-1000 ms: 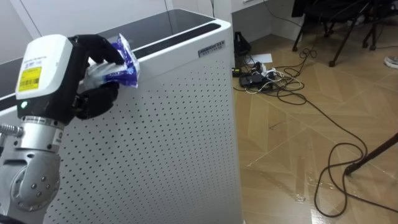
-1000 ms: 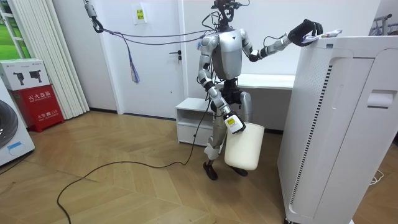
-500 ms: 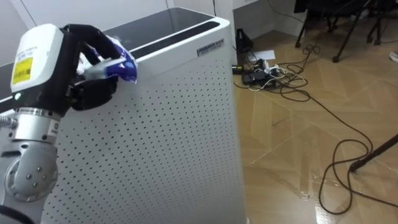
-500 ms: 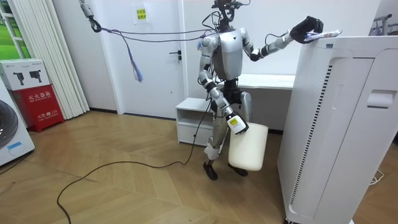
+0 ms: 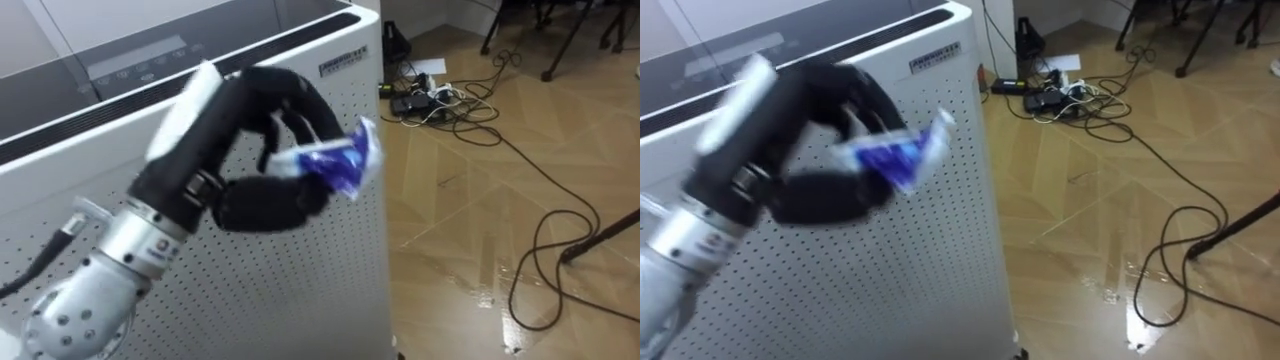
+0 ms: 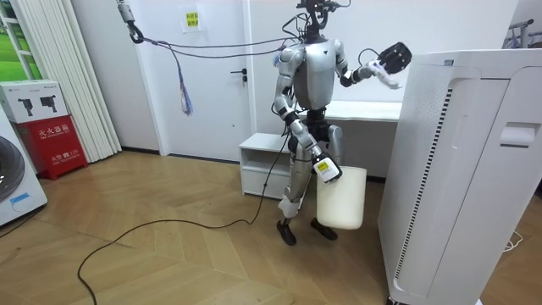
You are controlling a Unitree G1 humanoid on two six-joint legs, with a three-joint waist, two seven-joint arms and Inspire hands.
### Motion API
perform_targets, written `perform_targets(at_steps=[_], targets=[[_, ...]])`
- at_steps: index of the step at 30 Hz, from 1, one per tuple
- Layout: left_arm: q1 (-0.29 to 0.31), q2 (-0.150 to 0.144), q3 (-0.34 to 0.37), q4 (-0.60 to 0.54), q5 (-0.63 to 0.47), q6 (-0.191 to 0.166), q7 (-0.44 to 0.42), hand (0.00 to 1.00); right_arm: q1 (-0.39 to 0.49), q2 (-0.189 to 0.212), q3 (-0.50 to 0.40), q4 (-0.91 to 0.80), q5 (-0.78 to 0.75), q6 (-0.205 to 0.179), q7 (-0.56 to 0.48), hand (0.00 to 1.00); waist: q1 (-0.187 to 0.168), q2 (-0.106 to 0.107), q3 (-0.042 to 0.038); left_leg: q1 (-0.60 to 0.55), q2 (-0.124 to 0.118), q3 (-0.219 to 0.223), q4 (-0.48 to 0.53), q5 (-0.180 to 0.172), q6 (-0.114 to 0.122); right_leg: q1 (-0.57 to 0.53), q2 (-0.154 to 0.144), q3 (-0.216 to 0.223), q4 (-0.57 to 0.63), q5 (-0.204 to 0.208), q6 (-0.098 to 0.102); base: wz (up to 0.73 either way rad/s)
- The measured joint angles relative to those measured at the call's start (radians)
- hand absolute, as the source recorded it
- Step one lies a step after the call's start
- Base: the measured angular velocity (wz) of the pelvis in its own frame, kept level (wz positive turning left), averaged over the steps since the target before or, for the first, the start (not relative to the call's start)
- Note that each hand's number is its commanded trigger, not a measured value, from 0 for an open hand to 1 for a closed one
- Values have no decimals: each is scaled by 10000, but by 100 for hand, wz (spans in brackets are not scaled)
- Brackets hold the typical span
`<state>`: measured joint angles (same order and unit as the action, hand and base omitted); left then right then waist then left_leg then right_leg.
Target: Pick garbage
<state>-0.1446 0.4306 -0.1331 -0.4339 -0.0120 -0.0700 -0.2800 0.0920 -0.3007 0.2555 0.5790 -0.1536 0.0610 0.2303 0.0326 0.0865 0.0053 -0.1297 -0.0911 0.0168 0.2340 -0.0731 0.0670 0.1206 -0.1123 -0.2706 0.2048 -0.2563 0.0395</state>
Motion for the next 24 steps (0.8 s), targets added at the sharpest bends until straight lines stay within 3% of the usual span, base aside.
perform_targets(at_steps=[8, 12, 18, 21, 24], targets=[[925, -45, -238, 66, -266, -114, -1316, 100, -104, -26, 97, -106, 398, 19, -7, 100, 70, -75, -11, -239, 86, -125, 176, -10, 15, -244, 87, -28, 205, 8, -14, 2], [1334, -275, -535, 680, -261, -104, -1881, 100, -467, -53, 360, 101, 445, 20, 7, 100, 262, -48, -11, -519, 144, -210, 397, 1, 13, -503, 128, -74, 413, 21, -40, 4], [1367, -281, -676, 2699, -117, -163, -1955, 100, -1760, 59, 586, 1493, 1211, -183, -104, 100, 333, -158, 118, -1081, 99, -483, 389, 272, 34, -1145, 109, -300, 753, -2, -86, 11], [1373, -400, -716, 3246, 488, -162, -2048, 100, -2503, 268, 574, 2181, 1231, -182, -112, 100, 519, -362, 238, -1562, 139, -554, 401, 439, 15, -1679, 136, -350, 920, -40, -148, 12], [1366, -628, -775, 3732, 506, -167, -2048, 100, -2943, 320, 593, 2382, 1523, -309, -233, 100, 591, -423, 261, -2038, 132, -597, 398, 619, 36, -2187, 121, -420, 1064, -41, -159, 9]])
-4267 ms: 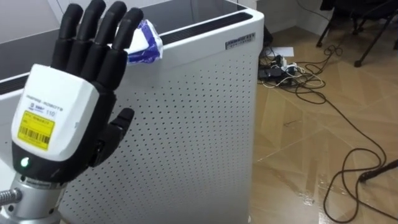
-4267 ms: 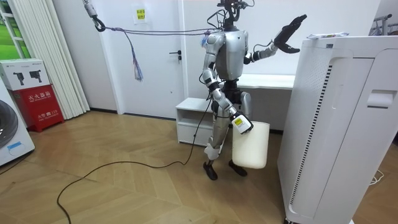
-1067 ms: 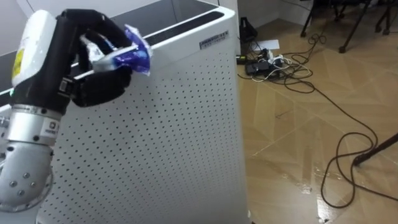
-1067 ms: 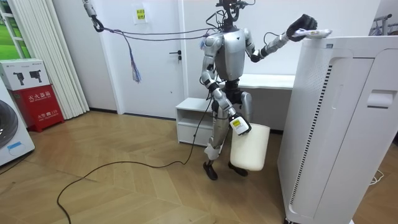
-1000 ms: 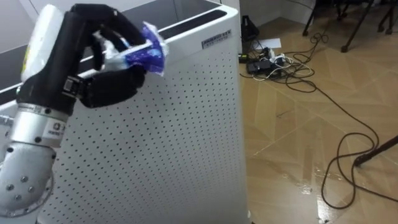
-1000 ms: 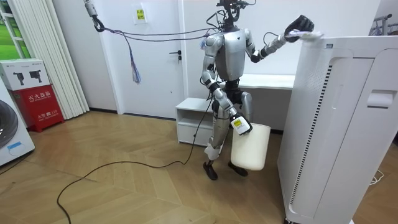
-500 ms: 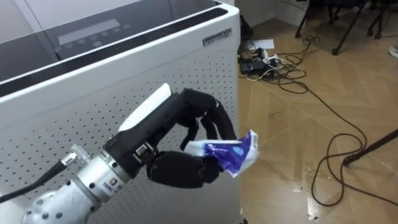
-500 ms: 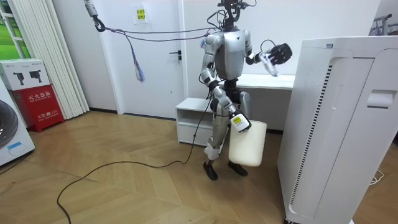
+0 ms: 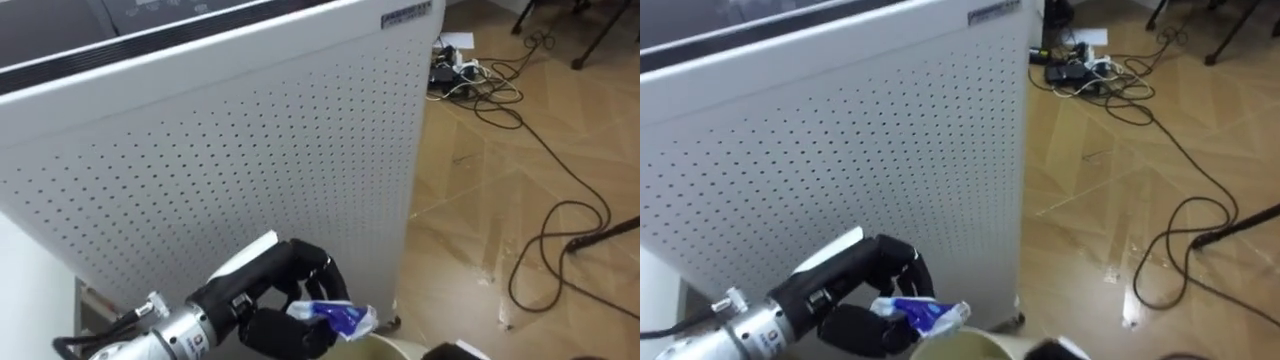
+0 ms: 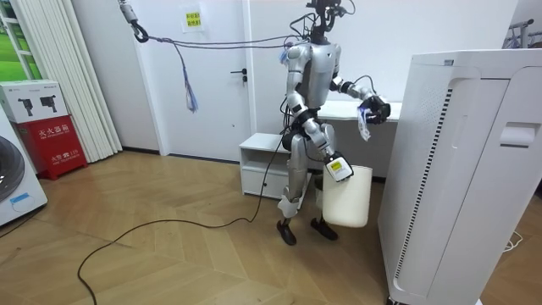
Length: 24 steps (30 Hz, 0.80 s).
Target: Pick garbage
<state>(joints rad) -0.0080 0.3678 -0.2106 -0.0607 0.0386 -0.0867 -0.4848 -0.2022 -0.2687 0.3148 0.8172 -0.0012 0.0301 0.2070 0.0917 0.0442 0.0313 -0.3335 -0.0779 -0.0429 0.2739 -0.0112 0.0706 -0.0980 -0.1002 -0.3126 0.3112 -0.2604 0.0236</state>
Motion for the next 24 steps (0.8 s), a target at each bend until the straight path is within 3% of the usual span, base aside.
perform_targets(at_steps=[7, 11, 15, 17, 18, 19, 20, 24], targets=[[-32, -323, -588, 1481, 229, -74, 330, 100, -1000, 178, 179, 1263, 547, -235, -289, 100, 83, -46, 4, -457, -5, -18, 5, 24, 12, -487, -35, -108, 168, 12, -15, 0], [-257, -452, -940, 2125, 397, -138, 436, 100, -1023, 203, 142, 1317, 560, -540, -490, 100, 64, -30, 13, -737, 6, -186, 38, 73, -57, -842, -30, -210, 456, -32, -86, 8], [-680, -487, -1435, 3032, 433, -452, 760, 100, -1057, 309, 174, 1427, 787, -804, -779, 100, 14, 45, 73, -1166, 123, -143, 419, 30, -122, -1163, 16, -185, 784, -135, -229, -3], [-1007, -641, -1568, 3700, 431, -578, 1034, 100, -1219, 371, 213, 1552, 785, -856, -976, 100, 103, 70, 140, -1544, 204, -55, 503, 64, -186, -1841, 25, 32, 1186, -237, -333, -23], [-1085, -692, -1611, 3844, 431, -578, 1116, 71, -1304, 377, 214, 1636, 785, -869, -1004, 100, 129, 78, 147, -1652, 224, -7, 500, 80, -198, -2032, 18, 99, 1302, -257, -349, -26], [-1223, -782, -1717, 4106, 438, -583, 1234, 12, -1447, 380, 215, 1807, 786, -876, -1057, 100, 133, 108, 173, -1846, 247, 36, 493, 171, -219, -2299, -12, 127, 1506, -285, -390, -13], [-1281, -822, -1776, 4216, 437, -591, 1282, 0, -1469, 379, 220, 1848, 788, -883, -1080, 100, 132, 110, 178, -1923, 248, 59, 470, 225, -225, -2407, -32, 128, 1601, -310, -413, -4], [-1461, -890, -2257, 4777, 430, -736, 1524, 0, -1471, 434, 456, 1882, 795, -933, -1247, 100, 85, 75, 212, -2219, 319, 131, 322, 519, -331, -2894, -55, 132, 1888, -415, -543, 4]])
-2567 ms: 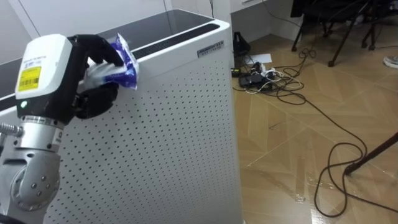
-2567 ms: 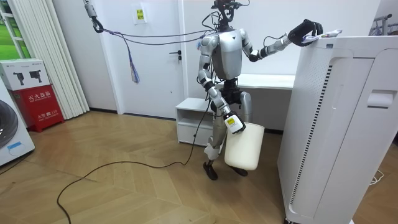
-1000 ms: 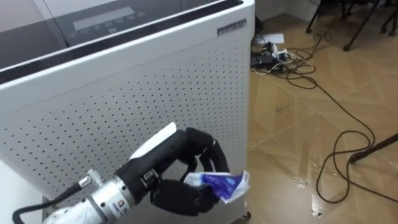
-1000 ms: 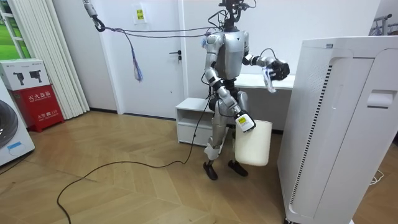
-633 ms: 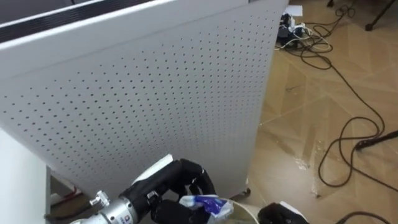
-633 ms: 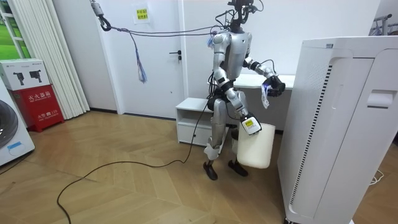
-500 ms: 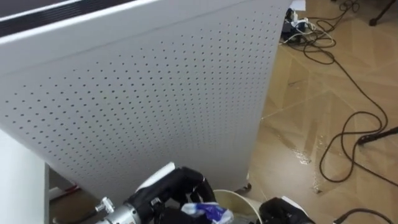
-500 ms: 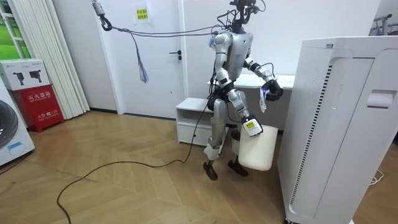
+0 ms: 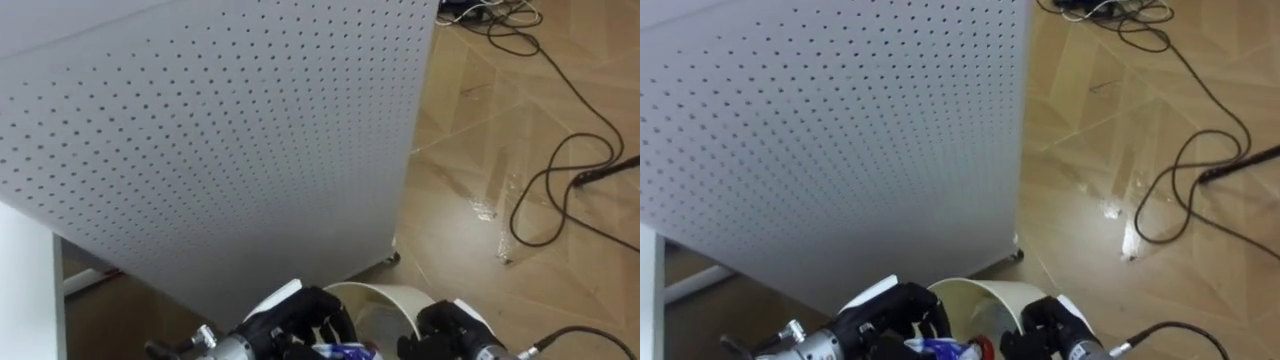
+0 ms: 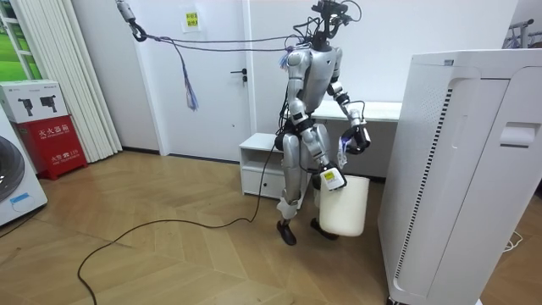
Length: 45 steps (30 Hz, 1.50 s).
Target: Pick garbage
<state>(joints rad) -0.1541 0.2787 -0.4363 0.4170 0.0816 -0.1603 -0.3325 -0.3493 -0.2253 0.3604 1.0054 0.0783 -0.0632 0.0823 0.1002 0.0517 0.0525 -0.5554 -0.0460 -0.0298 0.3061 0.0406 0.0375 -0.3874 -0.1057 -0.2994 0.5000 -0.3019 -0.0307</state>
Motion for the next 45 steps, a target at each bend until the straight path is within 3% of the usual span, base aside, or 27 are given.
perform_targets(at_steps=[5, 12, 25, 35, 37, 39, 42, 45], targets=[[-11, -52, -168, 67, -17, -66, 164, 0, -15, 24, 292, -2, 113, -39, -36, 100, -120, -6, 2, -232, 10, -2, 13, 73, -108, -297, 4, -18, 226, -112, -152, 3], [-224, -470, -108, 357, 113, -639, 570, 0, -28, 3, 452, -1, 155, -123, 137, 100, -101, -126, 59, -321, 159, 463, 192, 88, -133, -397, 18, 75, 362, -190, -279, -3], [-306, -410, -91, 1329, 86, -832, 938, 0, 177, -59, 605, -33, 386, -127, 306, 100, -122, -274, 0, -28, 177, 591, 225, 86, -130, -102, 37, -12, 262, -200, -301, 0], [-247, -315, -42, 1554, -109, -887, 1248, 0, 644, -124, 881, -31, 551, -128, 415, 100, -102, -267, -37, 184, 169, 587, 264, 80, -121, 175, 26, -82, 174, -152, -278, 0], [-130, -322, 28, 1737, -108, -894, 1286, 0, 836, -176, 866, -1, 458, -131, 418, 100, -115, -254, -147, 256, 160, 592, 242, 78, -118, 241, 34, -57, 160, -149, -269, 0], [-8, -317, 37, 2033, -111, -913, 1295, 0, 1062, -214, 792, 115, 462, -254, 409, 100, -161, -238, -183, 405, 158, 601, 190, 76, -115, 403, 40, -69, 103, -143, -260, 0], [574, -299, 315, 2489, -104, -912, 1319, 0, 1697, -221, 446, 132, 460, -290, 392, 100, -154, -277, -318, 717, 173, 665, 11, 74, -113, 734, 40, -132, -142, -128, -272, -1], [1244, -289, 478, 2631, -98, -906, 1413, 0, 2269, -389, 194, 202, 462, -323, 384, 100, -172, -322, -344, 997, 150, 674, -54, 67, -107, 1077, 19, -133, -373, -88, -221, 0]])
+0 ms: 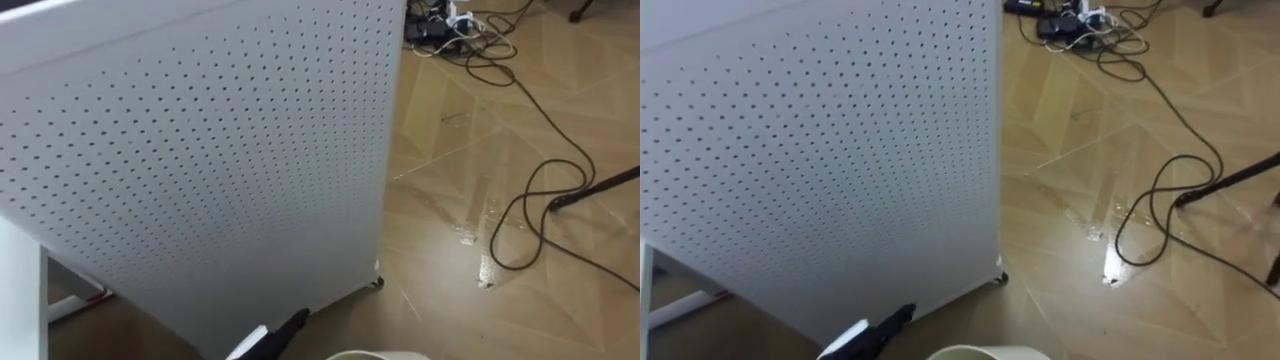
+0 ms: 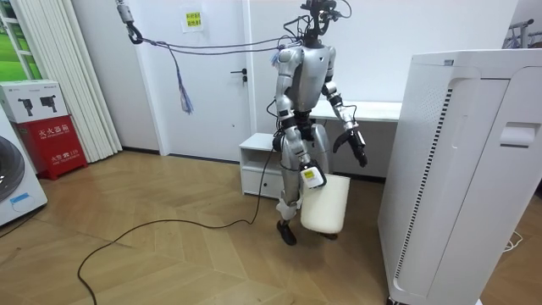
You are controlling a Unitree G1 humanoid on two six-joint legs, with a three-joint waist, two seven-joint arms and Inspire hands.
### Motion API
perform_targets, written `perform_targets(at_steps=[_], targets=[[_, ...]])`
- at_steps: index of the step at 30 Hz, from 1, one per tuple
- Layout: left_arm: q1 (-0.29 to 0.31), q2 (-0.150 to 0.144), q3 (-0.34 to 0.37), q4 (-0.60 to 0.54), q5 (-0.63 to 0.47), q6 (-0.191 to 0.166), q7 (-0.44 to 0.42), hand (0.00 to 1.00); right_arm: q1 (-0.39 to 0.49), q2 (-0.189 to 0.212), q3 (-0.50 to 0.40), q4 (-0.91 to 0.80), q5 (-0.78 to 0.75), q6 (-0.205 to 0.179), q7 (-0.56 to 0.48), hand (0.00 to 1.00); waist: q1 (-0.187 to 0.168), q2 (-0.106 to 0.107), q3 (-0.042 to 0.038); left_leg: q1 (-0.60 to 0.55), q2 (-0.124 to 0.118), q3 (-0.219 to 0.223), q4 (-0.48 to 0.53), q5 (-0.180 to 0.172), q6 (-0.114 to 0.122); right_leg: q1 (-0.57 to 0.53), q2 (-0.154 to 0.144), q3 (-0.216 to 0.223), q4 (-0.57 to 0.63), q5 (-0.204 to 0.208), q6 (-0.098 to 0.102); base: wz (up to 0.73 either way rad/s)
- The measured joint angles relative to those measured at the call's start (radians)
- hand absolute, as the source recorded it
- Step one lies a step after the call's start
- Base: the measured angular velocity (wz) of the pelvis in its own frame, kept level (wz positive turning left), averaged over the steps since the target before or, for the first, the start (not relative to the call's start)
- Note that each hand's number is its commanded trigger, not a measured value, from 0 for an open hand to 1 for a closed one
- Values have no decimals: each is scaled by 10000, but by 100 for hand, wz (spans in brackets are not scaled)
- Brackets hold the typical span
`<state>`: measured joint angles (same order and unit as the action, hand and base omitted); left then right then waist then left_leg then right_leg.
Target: Pick garbage
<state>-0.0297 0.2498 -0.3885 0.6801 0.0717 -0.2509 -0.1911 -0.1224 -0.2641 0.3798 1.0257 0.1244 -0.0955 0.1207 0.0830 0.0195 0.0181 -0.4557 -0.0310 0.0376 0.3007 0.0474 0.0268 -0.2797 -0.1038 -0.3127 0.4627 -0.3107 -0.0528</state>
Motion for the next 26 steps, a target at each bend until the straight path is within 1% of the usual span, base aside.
perform_targets(at_steps=[2, 3, 4, 6, 7, 8, 9, 10, 11, 13, 14, 15, 16, 17, 18, 19, 20, 21, 23, 24, 26], targets=[[319, -7, 244, 294, 3, 6, 23, 0, 209, 17, -221, 258, 6, -64, 10, 100, -7, -35, -5, 235, -3, 26, -113, -40, 29, 245, 12, -7, -179, 20, 35, 0], [512, -22, 396, 631, -1, 18, 86, 0, 403, 14, -451, 353, 14, -66, -10, 100, -21, -45, -22, 417, -4, 73, -203, -101, 72, 431, 30, -13, -308, 42, 72, 0], [731, -13, 545, 930, -13, 49, 145, 0, 632, 0, -651, 455, 112, -123, -49, 100, -67, -67, -52, 545, -10, 156, -234, -145, 108, 600, 32, -37, -434, 60, 105, 0], [1043, 1, 767, 1438, -99, 49, 231, 0, 962, 25, -905, 648, 497, -175, -86, 100, -82, -121, -79, 824, -34, 262, -405, -197, 141, 955, 104, -49, -793, 138, 166, 0], [1246, -8, 946, 1814, -427, 55, 276, 0, 1218, 38, -993, 676, 778, -174, -88, 100, -82, -162, -131, 967, -18, 267, -498, -260, 154, 1183, 182, -52, -1102, 230, 194, 0], [1338, -19, 1058, 1980, -622, 57, 302, 0, 1330, 42, -1029, 691, 891, -183, -87, 100, -82, -181, -135, 1043, -8, 269, -517, -295, 151, 1313, 214, -52, -1247, 275, 209, 0], [1452, -107, 1290, 2297, -1044, 62, 333, 0, 1553, 72, -1179, 774, 1108, -206, -64, 100, -86, -232, -151, 1229, -25, 275, -638, -330, 155, 1520, 254, 2, -1442, 319, 253, 0], [1548, -234, 1562, 2648, -1388, 57, 359, 0, 1608, 178, -1465, 1059, 1230, -219, -46, 100, -111, -306, -143, 1497, -77, 278, -837, -341, 160, 1749, 280, 106, -1579, 331, 298, 0], [1559, -288, 1688, 2840, -1544, 59, 364, 0, 1615, 240, -1622, 1205, 1280, -211, -47, 100, -113, -352, -140, 1627, -109, 280, -923, -343, 162, 1855, 267, 105, -1605, 325, 311, 5], [1729, -414, 2130, 3261, -2026, 102, 478, 0, 1761, 353, -2078, 1427, 1484, -153, -53, 100, -202, -441, -180, 1978, -157, 303, -1045, -446, 173, 2284, 244, 99, -1890, 332, 362, 0], [1819, -439, 2237, 3262, -2135, 105, 513, 0, 1832, 348, -2142, 1431, 1528, -156, -58, 100, -225, -455, -186, 2045, -162, 324, -1048, -474, 171, 2388, 249, 110, -1969, 344, 375, -5], [1976, -502, 2430, 3284, -2315, 109, 554, 0, 1989, 349, -2305, 1499, 1656, -156, -62, 100, -246, -462, -189, 2197, -163, 334, -1045, -559, 167, 2647, 334, 119, -2227, 415, 399, -5], [2072, -555, 2559, 3331, -2493, 127, 570, 0, 2148, 354, -2476, 1543, 1824, -138, -72, 100, -243, -466, -198, 2332, -175, 343, -1042, -638, 157, 2871, 355, 134, -2453, 472, 412, -6], [2114, -581, 2631, 3334, -2576, 136, 571, 0, 2223, 355, -2521, 1552, 1888, -127, -81, 100, -246, -475, -190, 2392, -181, 357, -1044, -671, 155, 2947, 353, 147, -2507, 479, 416, -8], [2202, -616, 2791, 3343, -2588, 168, 584, 0, 2342, 377, -2673, 1598, 1920, -122, -85, 100, -251, -529, -196, 2455, -183, 410, -1043, -732, 142, 3034, 356, 228, -2599, 491, 421, -17], [2219, -684, 2996, 3395, -2591, 220, 584, 0, 2403, 400, -2854, 1637, 1933, -116, -98, 100, -239, -544, -186, 2530, -184, 451, -1044, -784, 124, 3080, 351, 349, -2604, 491, 420, -20], [2219, -715, 3092, 3444, -2607, 250, 583, 0, 2433, 416, -2905, 1654, 1938, -114, -128, 100, -248, -581, -159, 2593, -184, 459, -1044, -815, 113, 3140, 347, 373, -2624, 491, 420, -21], [2224, -718, 3155, 3625, -2809, 293, 577, 0, 2464, 481, -3054, 1727, 1929, -106, -184, 100, -261, -598, -173, 2695, -187, 505, -1044, -877, 88, 3258, 346, 361, -2709, 491, 421, -16], [2239, -718, 3303, 3866, -3260, 414, 564, 0, 2523, 585, -3297, 1819, 1933, -6, -232, 100, -286, -642, -147, 2913, -175, 593, -1046, -977, 58, 3490, 344, 405, -2826, 490, 419, -15], [2280, -726, 3512, 4049, -3579, 505, 565, 0, 2574, 643, -3475, 1934, 1935, 36, -244, 100, -302, -682, -166, 3014, -167, 658, -1038, -1035, 31, 3619, 350, 472, -2943, 490, 418, -19], [2402, -741, 3784, 4242, -4028, 604, 574, 0, 2612, 701, -3648, 1967, 2008, 92, -294, 100, -336, -702, -170, 3114, -144, 725, -1020, -1122, 3, 3685, 355, 630, -2952, 487, 413, -17]])
